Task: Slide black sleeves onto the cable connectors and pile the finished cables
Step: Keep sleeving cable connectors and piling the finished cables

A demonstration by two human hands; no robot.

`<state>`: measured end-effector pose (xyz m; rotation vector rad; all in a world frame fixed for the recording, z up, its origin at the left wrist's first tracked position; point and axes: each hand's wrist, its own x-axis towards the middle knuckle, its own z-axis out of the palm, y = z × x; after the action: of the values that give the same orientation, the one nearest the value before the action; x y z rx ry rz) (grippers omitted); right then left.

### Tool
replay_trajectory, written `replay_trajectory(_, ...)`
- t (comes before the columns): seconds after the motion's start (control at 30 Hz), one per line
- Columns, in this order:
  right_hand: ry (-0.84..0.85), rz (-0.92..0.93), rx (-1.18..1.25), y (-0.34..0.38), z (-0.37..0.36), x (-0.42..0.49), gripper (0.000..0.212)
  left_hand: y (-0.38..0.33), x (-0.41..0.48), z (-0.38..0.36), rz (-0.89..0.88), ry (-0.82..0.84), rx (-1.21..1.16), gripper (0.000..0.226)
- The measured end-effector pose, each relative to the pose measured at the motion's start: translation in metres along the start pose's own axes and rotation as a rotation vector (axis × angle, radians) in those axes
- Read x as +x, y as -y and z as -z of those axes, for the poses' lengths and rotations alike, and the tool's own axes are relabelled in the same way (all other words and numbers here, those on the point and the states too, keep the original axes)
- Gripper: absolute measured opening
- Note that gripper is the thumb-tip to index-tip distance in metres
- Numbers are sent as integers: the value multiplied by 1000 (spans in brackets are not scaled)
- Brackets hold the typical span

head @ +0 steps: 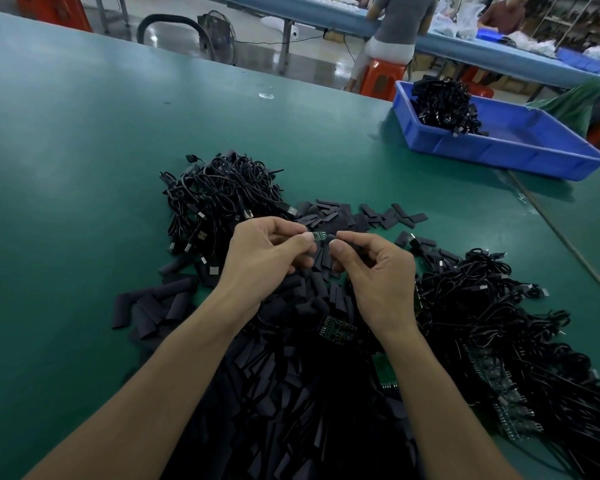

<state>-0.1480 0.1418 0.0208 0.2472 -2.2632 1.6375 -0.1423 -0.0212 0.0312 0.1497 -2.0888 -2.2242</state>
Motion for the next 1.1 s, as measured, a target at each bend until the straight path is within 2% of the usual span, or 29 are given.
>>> replay_trajectory(0.3,-41,0,-45,-2,-1,-1,22,-5,0,1,87,68,-74,2)
replay_trajectory(0.47,45,-2,20,2,3,2,22,-8,2,7,120,94,-73,4)
replay_trajectory(0.7,127,-24,37,4,11,8,20,-8,3,12,93,179,-1,5)
replay_trajectory(0.9,302,0,22,9,14,10,21,-5,5,13,73,250,62,6)
replay_trajectory(1.03,245,30,43,11,12,9,20,-2,5,11,29,253,26,6)
replay_trajectory(1.1,224,38,36,9,12,7,19,0,6,13,-28,202,97,10)
